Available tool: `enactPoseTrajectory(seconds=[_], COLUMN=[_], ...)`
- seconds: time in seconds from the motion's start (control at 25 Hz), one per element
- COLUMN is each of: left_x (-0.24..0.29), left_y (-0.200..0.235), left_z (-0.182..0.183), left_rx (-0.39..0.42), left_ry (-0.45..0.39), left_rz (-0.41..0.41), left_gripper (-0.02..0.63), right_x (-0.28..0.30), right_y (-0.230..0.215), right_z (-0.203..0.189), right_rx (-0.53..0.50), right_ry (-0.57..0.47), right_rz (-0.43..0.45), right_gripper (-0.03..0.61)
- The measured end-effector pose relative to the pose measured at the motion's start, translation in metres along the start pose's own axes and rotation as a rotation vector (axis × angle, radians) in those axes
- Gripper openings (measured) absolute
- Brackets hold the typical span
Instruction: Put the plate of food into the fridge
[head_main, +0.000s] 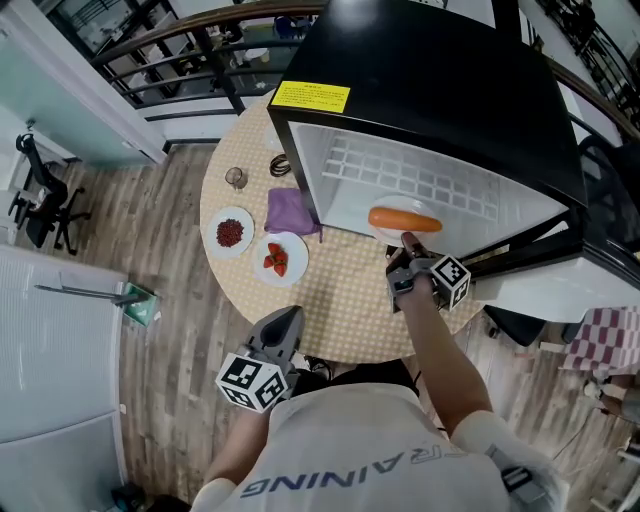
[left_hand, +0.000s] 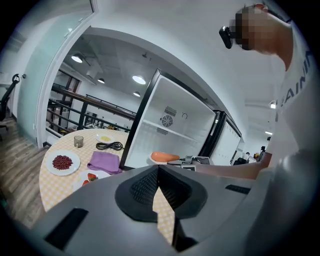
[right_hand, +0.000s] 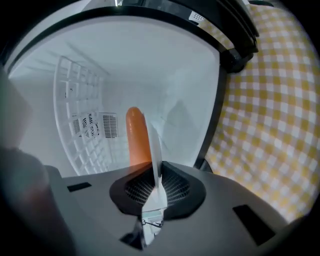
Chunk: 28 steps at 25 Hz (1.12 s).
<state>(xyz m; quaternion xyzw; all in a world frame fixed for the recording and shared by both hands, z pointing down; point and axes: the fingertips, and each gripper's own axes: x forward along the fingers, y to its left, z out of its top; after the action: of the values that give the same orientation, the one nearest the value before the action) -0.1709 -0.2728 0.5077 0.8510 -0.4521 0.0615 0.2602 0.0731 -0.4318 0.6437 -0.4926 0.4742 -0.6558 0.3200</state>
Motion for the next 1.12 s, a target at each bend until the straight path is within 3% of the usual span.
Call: enactPoseTrajectory(seconds=[0.84, 1.0, 1.12], left_x=[0.001, 0.000, 0.001], left_y=[0.018, 0.018, 0.015], left_z=[0.000, -0.003, -0.006], left_rx=[-0.029, -0.030, -0.032], left_ry=[0.006, 0.012, 0.015], left_rz=[0.015, 0.019, 0.013], left_gripper=[0.009, 0.008, 0.008], right_x=[0.076, 0.080, 0.081], right_y=[0.012, 0.015, 0.017], right_z=[0.032, 0.028, 0.022], right_rx=[-0.027, -0.057, -0.148], right_ry=[-0.104, -0.062, 0.007], right_rz=[-0.086, -0.052, -0.052], right_gripper=[0.049, 0.051, 0.067])
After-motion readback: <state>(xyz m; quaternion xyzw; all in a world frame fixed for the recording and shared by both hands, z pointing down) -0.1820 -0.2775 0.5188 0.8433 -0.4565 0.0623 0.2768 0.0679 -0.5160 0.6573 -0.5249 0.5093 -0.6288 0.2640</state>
